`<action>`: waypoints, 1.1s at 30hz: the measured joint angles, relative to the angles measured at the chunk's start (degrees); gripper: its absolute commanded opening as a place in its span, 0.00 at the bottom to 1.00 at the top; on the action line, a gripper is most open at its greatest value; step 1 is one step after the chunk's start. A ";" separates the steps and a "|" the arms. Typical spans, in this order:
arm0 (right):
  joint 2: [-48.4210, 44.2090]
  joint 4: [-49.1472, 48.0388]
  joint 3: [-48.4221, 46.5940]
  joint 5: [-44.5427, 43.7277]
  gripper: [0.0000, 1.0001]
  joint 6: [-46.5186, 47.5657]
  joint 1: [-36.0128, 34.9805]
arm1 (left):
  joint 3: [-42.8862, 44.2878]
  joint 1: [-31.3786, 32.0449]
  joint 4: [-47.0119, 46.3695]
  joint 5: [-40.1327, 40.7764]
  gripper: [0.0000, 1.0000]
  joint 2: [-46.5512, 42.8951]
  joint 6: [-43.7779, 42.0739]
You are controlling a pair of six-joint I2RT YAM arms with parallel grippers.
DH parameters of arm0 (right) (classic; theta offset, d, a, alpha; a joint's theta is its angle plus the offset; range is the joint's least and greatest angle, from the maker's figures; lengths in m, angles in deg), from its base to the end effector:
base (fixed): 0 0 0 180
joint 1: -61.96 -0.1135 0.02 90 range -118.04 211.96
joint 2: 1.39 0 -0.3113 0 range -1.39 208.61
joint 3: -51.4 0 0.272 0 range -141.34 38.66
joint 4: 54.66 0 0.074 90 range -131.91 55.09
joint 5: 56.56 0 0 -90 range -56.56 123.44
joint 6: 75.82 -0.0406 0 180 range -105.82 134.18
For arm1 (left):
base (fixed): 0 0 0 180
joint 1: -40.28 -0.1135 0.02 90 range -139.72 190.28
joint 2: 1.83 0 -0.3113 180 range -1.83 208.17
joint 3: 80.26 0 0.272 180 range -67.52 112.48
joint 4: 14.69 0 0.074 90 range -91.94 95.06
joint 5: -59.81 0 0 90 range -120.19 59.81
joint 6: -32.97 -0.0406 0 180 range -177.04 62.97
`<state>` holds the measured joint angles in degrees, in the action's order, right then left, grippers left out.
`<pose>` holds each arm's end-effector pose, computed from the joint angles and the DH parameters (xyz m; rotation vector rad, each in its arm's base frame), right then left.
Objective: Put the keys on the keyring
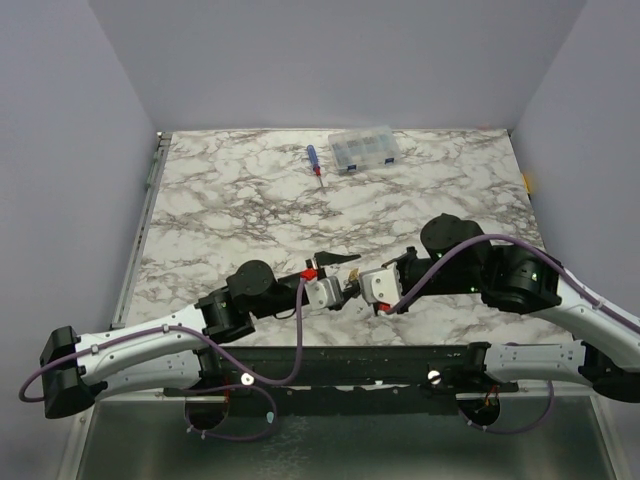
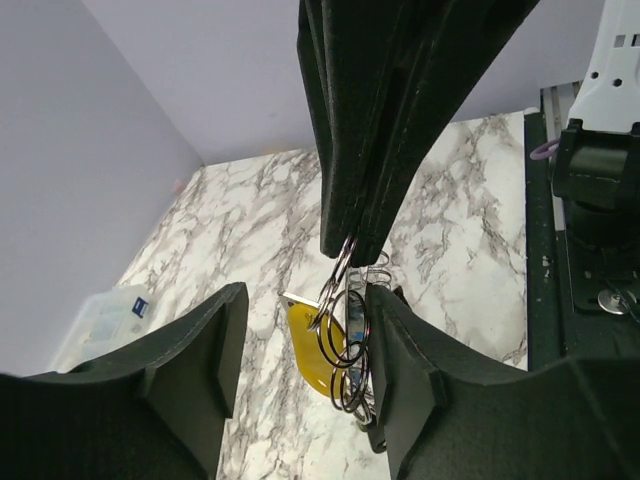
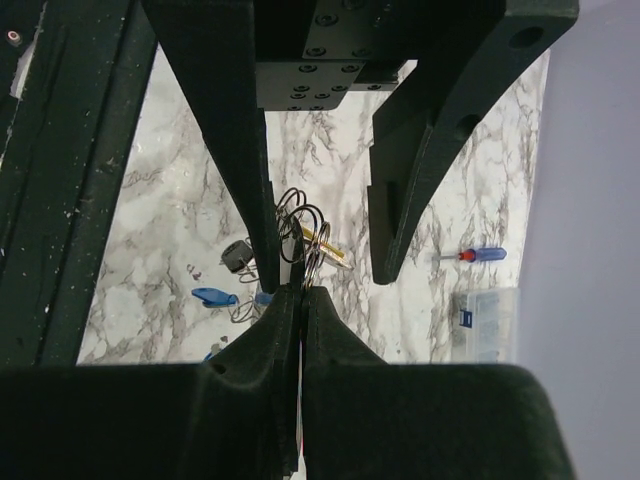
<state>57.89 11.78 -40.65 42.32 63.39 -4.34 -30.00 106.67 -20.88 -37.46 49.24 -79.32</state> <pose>0.0685 0.1716 0.4651 -1.8819 1.0806 0.3390 0.0795 -0.1946 0.3625 1.1347 1.0098 -0.7142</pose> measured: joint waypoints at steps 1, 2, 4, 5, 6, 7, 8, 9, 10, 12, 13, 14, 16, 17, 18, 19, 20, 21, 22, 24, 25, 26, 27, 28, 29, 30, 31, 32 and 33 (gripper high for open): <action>-0.11 0.00 0.00 0.02 0.00 0.07 0.00 | 0.00 -0.07 0.00 -0.22 0.52 0.07 0.00; -0.17 0.00 0.00 0.02 0.00 0.15 0.00 | 0.00 -0.24 0.02 -0.79 0.52 0.17 0.02; -0.20 0.00 0.00 0.04 0.00 0.28 0.00 | 0.00 -0.50 0.02 -1.55 0.50 0.35 0.02; -0.20 -0.02 0.00 0.04 0.00 0.33 0.00 | 0.00 -0.68 0.02 -2.01 0.49 0.39 0.07; -0.20 -0.02 0.00 0.04 0.00 0.33 0.00 | -0.02 -0.72 0.00 -2.56 0.46 0.48 0.11; -0.22 -0.02 0.00 0.04 0.00 0.35 0.00 | -0.02 -0.72 -0.02 -3.04 0.43 0.59 0.17; -0.24 -0.02 0.00 0.09 0.00 0.35 0.00 | -0.02 -0.76 -0.04 -3.41 0.38 0.66 0.20; -0.26 -0.02 0.00 0.09 0.00 0.35 0.00 | 0.00 -0.79 -0.07 -3.78 0.32 0.72 0.15; -0.31 -0.04 0.00 0.09 0.00 0.35 0.00 | -0.02 -0.79 -0.11 -4.09 0.27 0.81 0.24; -0.48 -0.04 0.00 0.09 0.00 0.37 0.02 | -0.02 -0.81 -0.20 -4.61 0.11 1.07 0.24; -0.55 -0.04 0.00 0.09 0.00 0.37 0.02 | -0.02 -0.81 -0.28 -5.20 0.04 1.25 0.20; -0.61 -0.04 0.00 0.09 0.00 0.37 0.02 | -0.02 -0.81 -0.28 -5.20 0.00 1.25 0.20; -0.72 -0.04 0.00 0.17 0.00 0.55 0.04 | -0.02 -0.81 -0.37 -5.49 0.00 1.40 0.37; -0.85 -0.07 0.04 0.17 0.00 0.74 0.04 | -0.02 -0.81 -0.37 -5.49 0.00 1.42 0.39; -1.01 -0.09 0.17 0.20 0.00 0.83 0.04 | -0.02 -0.81 -0.48 -5.57 0.00 1.42 0.42; -1.20 -0.15 0.39 0.22 0.00 0.90 0.04 | -0.02 -0.81 -0.50 -5.62 0.00 1.42 0.39; -1.44 -0.44 0.72 0.22 0.00 0.94 0.04 | -0.02 -0.81 -0.48 -5.79 0.00 1.44 0.42; -1.68 -0.74 1.07 0.22 0.00 1.03 0.04 | -0.02 -0.81 -0.48 -5.81 0.00 1.44 0.39; -1.95 -1.11 1.44 0.22 0.01 1.03 0.04 | -0.02 -0.81 -0.46 -5.84 0.00 1.44 0.37; -2.45 -1.86 2.16 0.22 0.08 1.05 0.04 | -0.02 -0.81 -0.46 -5.86 0.00 1.44 0.26; -2.71 -2.25 2.54 0.20 0.16 1.05 0.04 | -0.04 -0.81 -0.46 -5.86 0.00 1.44 0.13; -2.91 -2.56 2.84 0.20 0.25 1.03 0.04 | -0.04 -0.81 -0.44 -5.86 0.00 1.42 0.09; -3.10 -2.78 3.10 0.17 0.32 0.81 0.04 | -0.07 -0.81 -0.44 -5.88 0.00 1.42 -0.11; -3.19 -3.10 3.21 0.11 0.37 0.63 0.04 | -0.13 -0.81 -0.46 -5.92 0.00 1.38 -0.33; -3.26 -3.34 3.26 0.13 0.40 0.31 0.04 | -0.20 -0.81 -0.37 -5.88 0.00 1.31 -0.61; -3.39 -3.52 3.26 0.13 0.42 0.13 0.04 | -0.28 -0.81 -0.20 -5.84 0.00 1.22 -0.87; -3.56 -3.67 3.26 0.22 0.44 -0.15 0.04 | -0.37 -0.83 -0.13 -5.79 0.00 1.16 -1.09; -3.76 -3.78 3.26 0.39 0.46 -0.44 0.04 | -0.48 -0.83 0.02 -5.68 0.00 1.14 -1.42; -3.93 -3.89 3.23 0.59 0.46 -0.79 0.04 | -0.55 -0.83 0.17 -5.55 0.00 1.11 -1.57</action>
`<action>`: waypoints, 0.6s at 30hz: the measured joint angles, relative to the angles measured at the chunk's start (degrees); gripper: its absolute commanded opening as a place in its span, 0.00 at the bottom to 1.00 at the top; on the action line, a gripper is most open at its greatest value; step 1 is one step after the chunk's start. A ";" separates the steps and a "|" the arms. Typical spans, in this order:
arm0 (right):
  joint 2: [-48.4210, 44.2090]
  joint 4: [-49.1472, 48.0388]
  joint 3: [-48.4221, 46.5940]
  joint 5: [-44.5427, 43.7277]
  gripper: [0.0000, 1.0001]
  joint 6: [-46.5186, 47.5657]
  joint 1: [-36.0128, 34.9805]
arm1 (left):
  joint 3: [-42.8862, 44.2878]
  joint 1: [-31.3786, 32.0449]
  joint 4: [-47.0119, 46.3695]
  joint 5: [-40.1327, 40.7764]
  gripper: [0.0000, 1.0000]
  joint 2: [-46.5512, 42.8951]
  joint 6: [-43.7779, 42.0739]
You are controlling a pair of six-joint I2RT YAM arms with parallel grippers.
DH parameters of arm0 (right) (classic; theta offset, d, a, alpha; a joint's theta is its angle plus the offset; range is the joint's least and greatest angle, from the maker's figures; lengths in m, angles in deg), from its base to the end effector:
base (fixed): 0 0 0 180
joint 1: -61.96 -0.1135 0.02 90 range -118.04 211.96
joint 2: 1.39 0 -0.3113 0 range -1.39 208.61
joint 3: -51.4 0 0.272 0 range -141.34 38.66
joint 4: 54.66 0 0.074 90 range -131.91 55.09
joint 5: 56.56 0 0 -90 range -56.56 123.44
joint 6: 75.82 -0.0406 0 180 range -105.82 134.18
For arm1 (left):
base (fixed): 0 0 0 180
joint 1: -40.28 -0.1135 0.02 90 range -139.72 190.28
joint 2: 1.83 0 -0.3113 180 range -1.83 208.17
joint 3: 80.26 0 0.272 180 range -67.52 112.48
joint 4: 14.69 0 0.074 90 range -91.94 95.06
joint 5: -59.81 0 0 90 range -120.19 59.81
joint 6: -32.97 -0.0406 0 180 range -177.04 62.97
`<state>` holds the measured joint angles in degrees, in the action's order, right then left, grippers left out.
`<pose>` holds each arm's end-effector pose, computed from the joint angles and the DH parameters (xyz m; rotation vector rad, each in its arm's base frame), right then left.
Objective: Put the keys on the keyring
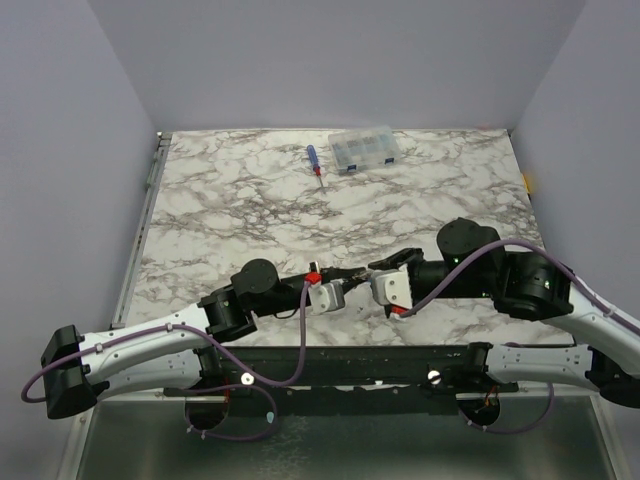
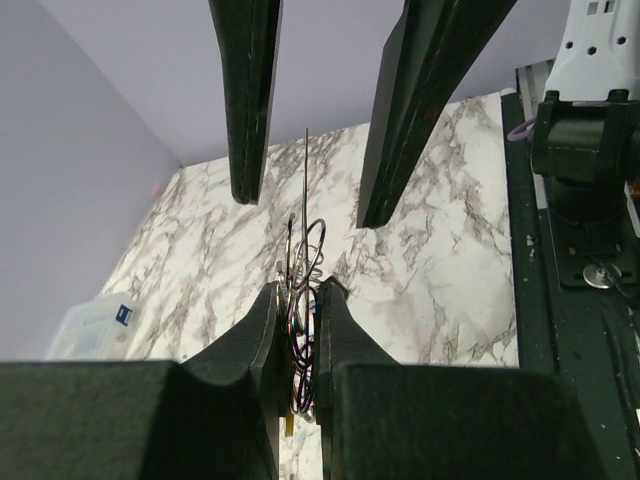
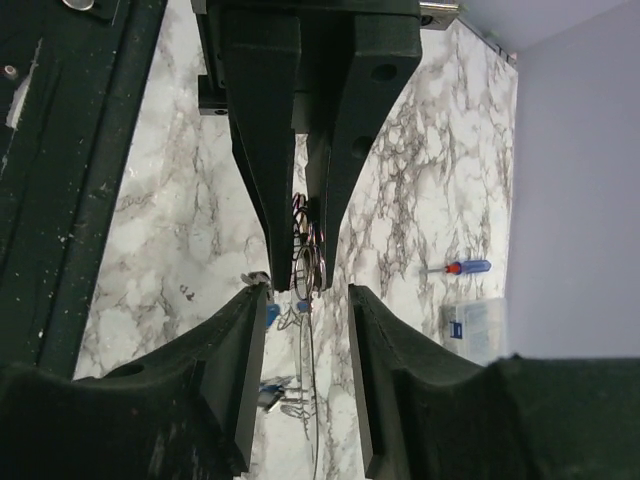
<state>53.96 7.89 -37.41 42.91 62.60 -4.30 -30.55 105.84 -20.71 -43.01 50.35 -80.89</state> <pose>0.0622 0.1579 0.4641 -1.8132 1.0415 0.3613 0.0804 -0.1988 0.3547 1.2193 0.9690 -0.7480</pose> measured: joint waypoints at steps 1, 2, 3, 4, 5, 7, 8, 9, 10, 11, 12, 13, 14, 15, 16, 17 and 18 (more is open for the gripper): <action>-0.13 -0.04 -0.07 0.22 0.47 -0.44 0.00 | -0.07 0.00 0.15 0.31 0.00 0.00 -0.35; -0.17 -0.02 -0.20 0.39 0.47 -0.70 0.00 | -0.11 -0.02 0.24 0.44 0.00 0.00 -0.55; -0.20 0.00 -0.42 0.55 0.47 -1.07 0.00 | -0.15 -0.11 0.48 0.74 0.00 0.00 -0.90; -0.13 0.00 -0.63 0.63 0.47 -1.36 0.00 | -0.20 -0.11 0.57 0.92 0.00 0.00 -1.03; -0.04 0.00 -0.85 0.74 0.47 -1.57 0.00 | -0.28 -0.17 0.72 1.16 0.00 0.00 -1.29; 0.24 -0.04 -1.36 0.90 0.46 -2.14 0.00 | -0.42 -0.20 1.01 1.68 0.00 0.00 -1.66; 0.39 -0.13 -1.46 0.94 0.45 -2.38 0.00 | -0.46 -0.22 1.07 1.79 0.00 0.00 -1.79; 0.50 -0.26 -1.49 0.94 0.45 -2.56 0.00 | -0.50 -0.20 1.16 1.81 0.00 0.00 -1.90; 0.70 -0.39 -1.49 0.94 0.45 -2.73 0.00 | -0.55 -0.20 1.14 1.86 0.00 0.00 -1.97; 0.96 -0.52 -1.46 0.94 0.45 -2.97 0.00 | -0.61 -0.20 1.14 1.88 0.00 0.00 -1.99; 1.31 -0.66 -1.49 0.94 0.45 -3.08 0.00 | -0.74 -0.20 1.14 1.92 0.00 0.00 -2.03; 1.73 -0.76 -1.49 0.94 0.45 -3.28 0.00 | -0.81 -0.20 1.16 1.95 0.00 0.00 -2.01; 2.19 -0.87 -1.49 0.94 0.45 -3.43 0.00 | -0.83 -0.20 1.31 1.99 0.00 0.00 -2.01; 2.73 -0.92 -1.49 0.94 0.44 -3.45 0.00 | -0.85 -0.20 1.33 2.05 0.00 0.00 -2.01; 3.32 -0.92 -1.46 0.92 0.42 -3.48 0.00 | -0.85 -0.20 1.33 2.14 0.00 0.00 -2.01; 3.93 -0.92 -1.49 0.92 0.41 -3.52 0.00 | -0.85 -0.20 1.31 2.23 0.00 0.00 -2.01; 4.66 -0.92 -1.46 0.90 0.41 -3.58 0.00 | -0.85 -0.20 1.31 2.36 0.00 0.00 -2.01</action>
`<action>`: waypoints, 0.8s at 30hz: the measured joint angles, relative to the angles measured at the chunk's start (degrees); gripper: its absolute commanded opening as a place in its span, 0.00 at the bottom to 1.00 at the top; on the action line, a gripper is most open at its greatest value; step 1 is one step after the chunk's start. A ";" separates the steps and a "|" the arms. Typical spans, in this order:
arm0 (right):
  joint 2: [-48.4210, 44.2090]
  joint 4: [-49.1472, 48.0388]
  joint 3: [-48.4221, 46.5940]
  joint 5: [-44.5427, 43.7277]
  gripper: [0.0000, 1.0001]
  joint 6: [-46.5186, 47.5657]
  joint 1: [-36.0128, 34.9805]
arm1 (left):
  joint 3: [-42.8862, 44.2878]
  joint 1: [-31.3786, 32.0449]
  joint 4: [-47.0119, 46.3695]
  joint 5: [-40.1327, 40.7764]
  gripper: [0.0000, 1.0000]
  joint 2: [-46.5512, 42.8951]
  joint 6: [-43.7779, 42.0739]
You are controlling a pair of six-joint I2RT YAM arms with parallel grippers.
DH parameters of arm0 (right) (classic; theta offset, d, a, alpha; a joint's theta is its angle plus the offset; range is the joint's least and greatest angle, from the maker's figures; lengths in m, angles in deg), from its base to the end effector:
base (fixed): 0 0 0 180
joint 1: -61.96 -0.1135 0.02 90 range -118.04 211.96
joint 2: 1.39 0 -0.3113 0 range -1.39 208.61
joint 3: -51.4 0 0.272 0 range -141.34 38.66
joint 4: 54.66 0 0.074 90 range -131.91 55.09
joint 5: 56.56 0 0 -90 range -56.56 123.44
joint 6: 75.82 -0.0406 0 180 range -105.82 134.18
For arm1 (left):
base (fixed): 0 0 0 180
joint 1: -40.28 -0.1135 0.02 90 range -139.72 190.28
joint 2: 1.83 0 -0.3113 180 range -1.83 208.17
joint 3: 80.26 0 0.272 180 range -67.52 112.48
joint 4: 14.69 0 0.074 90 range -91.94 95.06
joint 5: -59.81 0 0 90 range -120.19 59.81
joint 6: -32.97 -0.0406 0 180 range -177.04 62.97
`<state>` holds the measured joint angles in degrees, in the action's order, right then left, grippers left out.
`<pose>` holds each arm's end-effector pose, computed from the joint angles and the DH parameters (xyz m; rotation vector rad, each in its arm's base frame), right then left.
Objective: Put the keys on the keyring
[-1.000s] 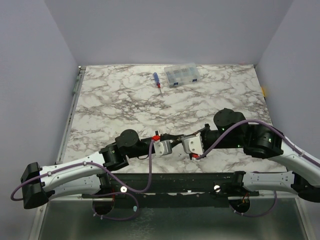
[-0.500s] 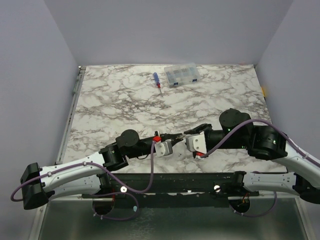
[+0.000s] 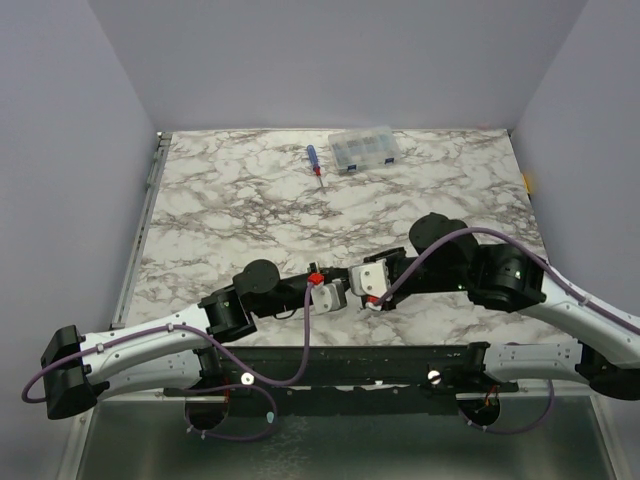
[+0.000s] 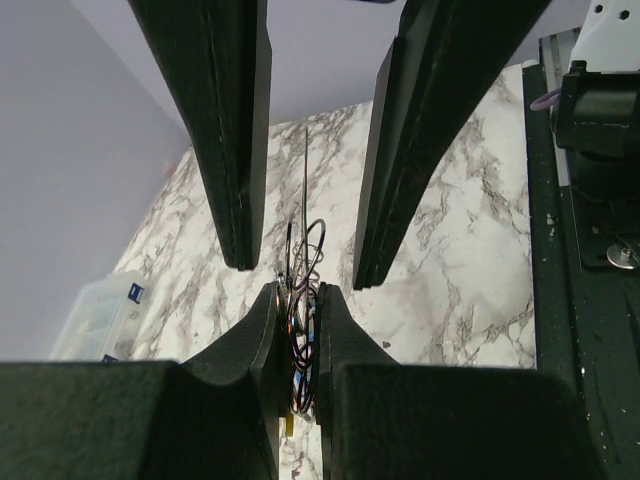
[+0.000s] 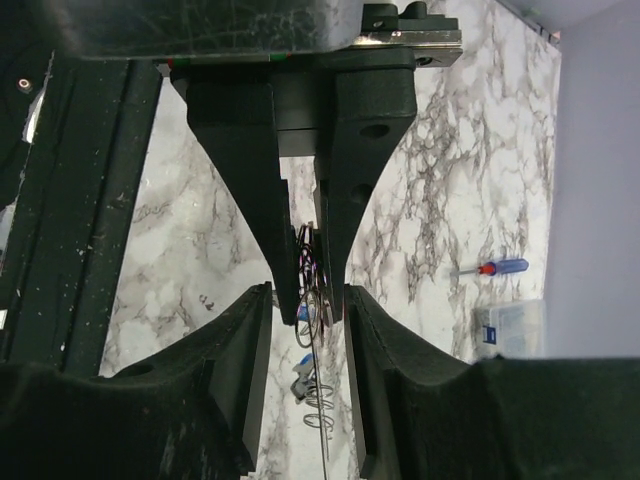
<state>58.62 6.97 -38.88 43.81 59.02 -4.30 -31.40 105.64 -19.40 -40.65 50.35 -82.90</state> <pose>0.0725 0.1829 0.4609 -1.8205 1.1170 0.4128 0.0828 -0.1981 0.3464 1.2333 0.9997 -0.6833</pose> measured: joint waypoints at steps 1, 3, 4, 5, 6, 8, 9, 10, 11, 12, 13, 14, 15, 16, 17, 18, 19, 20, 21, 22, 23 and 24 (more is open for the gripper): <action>0.55 0.00 0.00 -0.07 0.41 0.00 0.00 | -0.02 -0.02 0.00 0.09 0.00 0.00 0.00; 1.25 0.00 0.02 -0.31 0.40 0.00 0.00 | -0.04 0.00 0.00 0.31 0.00 0.00 0.00; 1.46 0.00 0.02 -0.48 0.38 0.02 0.00 | -0.07 0.00 0.02 0.39 0.00 0.00 0.00; 1.60 0.00 0.02 -0.66 0.34 0.07 0.00 | -0.07 0.00 0.00 0.44 0.00 0.00 0.00; 1.60 0.00 0.02 -0.74 0.31 0.09 0.00 | -0.07 -0.02 0.02 0.46 0.00 0.00 0.00; 1.60 -0.02 0.02 -1.03 0.28 0.20 0.00 | -0.07 0.00 0.02 0.50 0.00 0.00 0.00; 1.60 -0.02 0.02 -1.20 0.27 0.20 0.00 | -0.07 0.00 0.02 0.52 0.00 0.00 0.00; 1.60 -0.02 0.02 -1.49 0.25 0.20 0.00 | -0.09 0.00 0.02 0.55 0.00 0.00 0.00; 1.60 -0.02 0.02 -1.70 0.23 0.22 0.00 | -0.13 0.00 0.00 0.57 0.00 0.00 0.00; 1.60 -0.02 0.04 -1.95 0.19 0.22 0.00 | -0.24 0.00 -0.02 0.68 0.00 0.00 0.00; 1.60 -0.02 0.11 -2.19 0.16 0.26 0.00 | -0.28 -0.02 0.00 0.74 0.00 0.00 0.00; 1.60 0.00 0.26 -2.38 0.13 0.33 0.00 | -0.37 -0.04 0.00 0.87 0.00 0.00 0.00; 1.60 -0.07 0.39 -2.56 0.08 0.46 0.00 | -0.39 -0.04 0.04 0.94 0.00 0.00 -0.02; 1.57 -0.11 0.55 -2.82 0.04 0.59 0.00 | -0.50 -0.04 0.04 1.05 0.00 0.00 0.02; 1.57 -0.20 0.76 -3.10 0.01 0.61 0.00 | -0.59 -0.07 0.07 1.11 0.00 0.00 0.02; 1.57 -0.26 0.85 -3.26 0.00 0.70 0.00 | -0.68 -0.07 0.07 1.25 0.00 0.00 0.09; 1.55 -0.37 0.94 -3.43 0.01 0.74 0.00 | -0.70 -0.07 0.07 1.40 0.00 0.00 0.11; 1.49 -0.61 1.05 -3.50 0.01 0.70 0.00 | -0.72 -0.07 0.04 1.55 0.00 0.00 0.15; 1.36 -0.90 1.20 -3.52 0.01 0.68 0.00 | -0.72 -0.07 -0.02 1.68 0.00 -0.04 0.17; 1.18 -1.22 1.40 -3.52 0.01 0.66 0.00 | -0.72 -0.07 -0.02 1.73 0.00 -0.11 0.17; 0.98 -1.53 1.64 -3.50 0.00 0.68 0.00 | -0.81 -0.07 -0.09 1.73 0.00 -0.26 0.22; 0.74 -1.97 1.90 -3.48 0.01 0.66 0.00 | -0.96 -0.04 -0.26 1.73 0.00 -0.48 0.31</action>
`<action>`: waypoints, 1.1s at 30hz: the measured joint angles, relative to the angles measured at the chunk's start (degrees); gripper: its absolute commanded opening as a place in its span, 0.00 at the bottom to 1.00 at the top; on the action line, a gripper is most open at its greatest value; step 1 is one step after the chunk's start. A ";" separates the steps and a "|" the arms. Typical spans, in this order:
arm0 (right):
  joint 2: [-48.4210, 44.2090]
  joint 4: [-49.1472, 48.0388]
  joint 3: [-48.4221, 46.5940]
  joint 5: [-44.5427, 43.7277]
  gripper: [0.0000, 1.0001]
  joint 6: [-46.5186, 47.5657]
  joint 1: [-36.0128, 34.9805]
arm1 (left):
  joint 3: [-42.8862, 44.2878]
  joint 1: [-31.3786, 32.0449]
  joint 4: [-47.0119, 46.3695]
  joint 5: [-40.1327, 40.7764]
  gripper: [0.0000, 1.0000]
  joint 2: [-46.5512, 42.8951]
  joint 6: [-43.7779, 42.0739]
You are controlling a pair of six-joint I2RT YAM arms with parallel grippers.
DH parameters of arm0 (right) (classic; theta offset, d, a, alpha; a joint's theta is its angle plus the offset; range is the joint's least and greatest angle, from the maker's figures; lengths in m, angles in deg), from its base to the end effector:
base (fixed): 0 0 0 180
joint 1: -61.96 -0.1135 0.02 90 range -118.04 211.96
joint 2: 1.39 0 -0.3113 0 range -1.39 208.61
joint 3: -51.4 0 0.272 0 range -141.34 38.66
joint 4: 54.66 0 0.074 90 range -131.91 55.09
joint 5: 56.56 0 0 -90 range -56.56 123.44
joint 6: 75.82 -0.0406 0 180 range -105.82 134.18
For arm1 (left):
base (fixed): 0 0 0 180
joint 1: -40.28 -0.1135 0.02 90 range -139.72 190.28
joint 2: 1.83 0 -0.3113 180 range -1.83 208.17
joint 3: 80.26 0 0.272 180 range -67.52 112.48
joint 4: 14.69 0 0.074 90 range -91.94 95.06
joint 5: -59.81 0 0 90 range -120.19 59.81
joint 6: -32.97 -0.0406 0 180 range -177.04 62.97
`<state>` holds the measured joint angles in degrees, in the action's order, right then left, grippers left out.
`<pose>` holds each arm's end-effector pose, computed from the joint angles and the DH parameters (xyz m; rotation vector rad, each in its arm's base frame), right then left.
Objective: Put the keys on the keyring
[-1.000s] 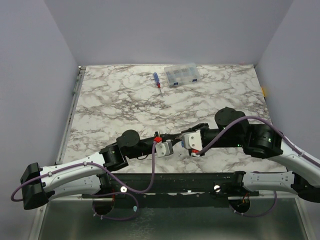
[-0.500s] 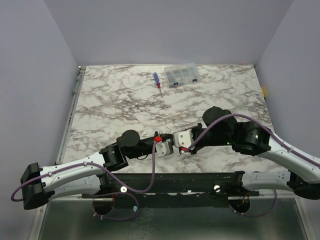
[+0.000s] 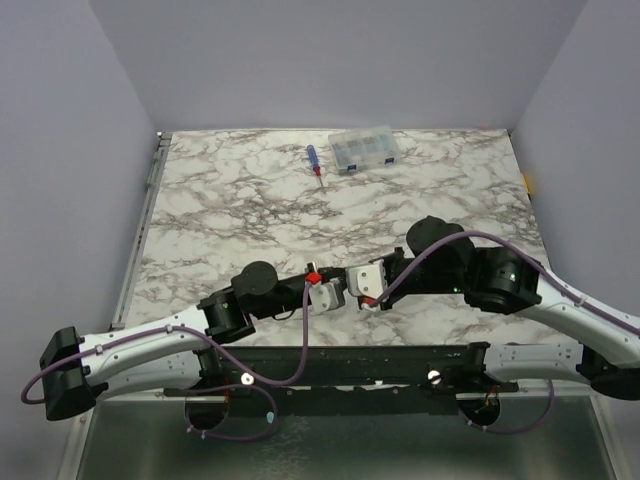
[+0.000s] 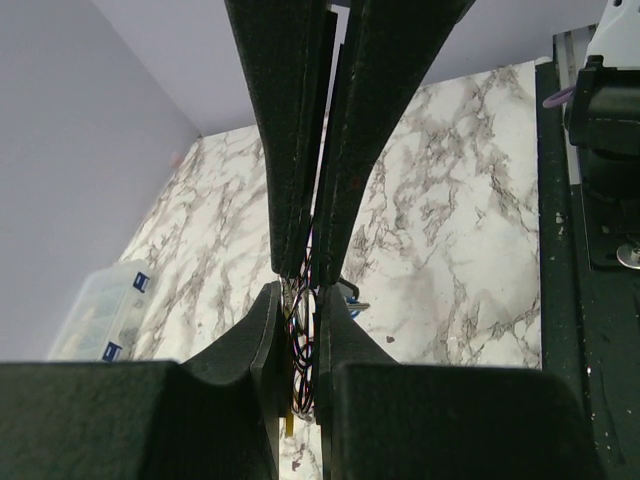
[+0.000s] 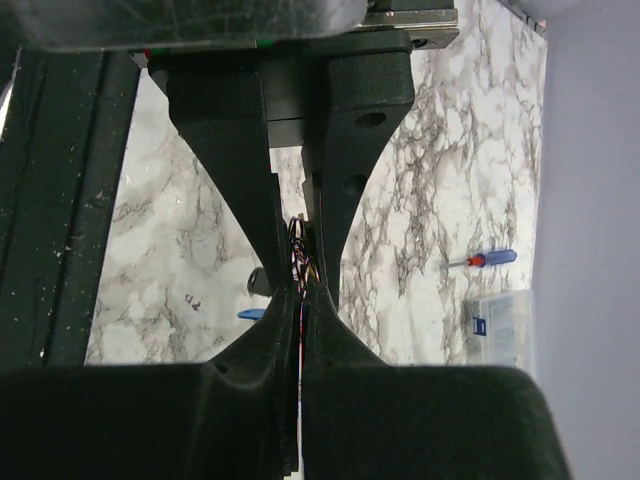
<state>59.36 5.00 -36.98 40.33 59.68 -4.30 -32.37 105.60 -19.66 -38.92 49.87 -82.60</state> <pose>0.0784 0.1903 0.4506 -1.8144 1.1430 0.3408 0.0832 -0.1957 0.3420 1.2156 1.0237 -0.6634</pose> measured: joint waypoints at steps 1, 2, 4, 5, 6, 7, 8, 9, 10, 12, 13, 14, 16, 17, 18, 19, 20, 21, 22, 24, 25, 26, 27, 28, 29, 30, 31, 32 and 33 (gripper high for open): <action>-0.22 -0.48 0.26 0.00 0.01 0.02 0.00 | -0.15 0.00 -0.20 0.00 0.00 -0.24 0.09; -0.44 -1.01 0.55 0.00 0.01 0.02 -0.02 | -0.24 -0.02 -0.28 0.00 0.00 -0.44 0.17; -1.11 -2.36 1.31 0.07 0.00 0.00 -0.07 | -0.48 -0.02 -0.59 0.00 0.00 -0.94 0.33; -1.60 -3.21 1.81 0.15 0.00 0.00 -0.07 | -0.59 -0.02 -0.90 0.00 0.00 -1.20 0.46; -2.23 -4.20 2.45 0.28 0.01 0.00 -0.07 | -0.72 -0.02 -1.31 -0.02 0.00 -1.40 0.52; -2.99 -5.35 3.23 0.48 0.00 0.00 -0.07 | -0.87 -0.02 -1.73 -0.09 0.00 -1.66 0.57; -3.89 -6.60 4.11 0.74 0.00 0.00 -0.07 | -0.96 -0.02 -2.08 -0.24 0.01 -1.86 0.70; -4.79 -7.80 4.90 1.07 0.00 0.00 -0.09 | -1.14 -0.02 -2.89 -0.44 0.04 -2.14 0.87; -5.60 -8.87 5.51 1.46 0.00 -0.04 -0.11 | -1.22 -0.02 -3.50 -0.66 0.07 -2.36 1.03; -7.23 -11.28 6.64 2.25 0.00 -0.11 -0.17 | -1.33 0.00 -4.87 -1.16 0.14 -2.95 1.33; -8.00 -12.55 7.17 2.71 0.00 -0.35 -0.17 | -1.36 0.00 -5.51 -1.40 0.16 -3.17 1.42; -8.68 -13.66 7.58 3.15 0.00 -0.55 -0.17 | -1.38 0.00 -6.16 -1.64 0.19 -3.45 1.57; -9.88 -15.82 8.46 3.96 0.00 -1.14 -0.17 | -1.62 0.02 -7.56 -2.19 0.27 -3.96 1.90; -10.45 -16.83 8.96 4.33 0.00 -1.53 -0.17 | -1.66 0.02 -7.96 -2.34 0.31 -4.07 1.99; -11.02 -17.57 9.44 4.59 0.00 -1.86 -0.17 | -1.81 0.04 -8.57 -2.56 0.32 -4.31 2.19; -11.56 -18.12 9.88 4.76 0.00 -2.12 -0.17 | -1.99 0.04 -9.20 -2.71 0.32 -4.57 2.32; -12.13 -18.67 10.29 4.83 0.00 -2.47 -0.15 | -2.10 0.04 -9.62 -2.86 0.31 -4.83 2.40; -12.70 -19.21 10.67 4.90 0.00 -2.93 -0.11 | -2.23 0.04 -10.21 -3.13 0.29 -5.14 2.60; -13.18 -19.85 11.02 5.07 0.00 -3.41 -0.11 | -2.29 0.04 -10.62 -3.45 0.21 -5.33 2.69; -13.99 -21.35 11.82 5.44 0.00 -4.20 -0.11 | -2.40 0.04 -11.45 -4.02 0.11 -5.53 2.93; -14.40 -22.21 12.35 5.62 0.00 -4.83 -0.11 | -2.51 0.04 -11.82 -4.11 0.10 -5.62 3.17; -14.80 -23.17 12.96 5.81 0.00 -5.27 -0.11 | -2.73 0.04 -12.26 -4.13 0.10 -5.68 3.26; -15.17 -24.22 13.60 6.01 0.00 -5.84 -0.11 | -2.91 0.04 -12.72 -4.13 0.08 -5.68 3.37; -15.52 -25.03 14.16 6.16 0.00 -6.36 -0.11 | -3.17 0.04 -13.31 -4.13 0.08 -5.68 3.54; -15.82 -25.81 14.73 6.32 0.00 -6.80 -0.11 | -3.32 0.04 -13.55 -4.13 0.08 -5.68 3.61; -16.13 -26.51 15.28 6.47 0.00 -7.26 -0.11 | -3.52 0.04 -13.94 -4.15 0.10 -5.68 3.78; -16.37 -27.21 15.80 6.56 0.00 -7.78 -0.11 | -3.72 0.04 -14.21 -4.17 0.12 -5.68 3.93; -16.59 -27.91 16.33 6.73 0.00 -8.24 -0.09 | -3.87 0.04 -14.43 -4.17 0.14 -5.68 4.00; -16.79 -28.59 16.81 6.84 0.00 -8.68 -0.04 | -4.00 0.04 -14.62 -4.17 0.15 -5.68 4.04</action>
<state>42.57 -23.59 -20.17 47.17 51.00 -4.34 -36.37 105.64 -34.28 -43.09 44.19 -78.55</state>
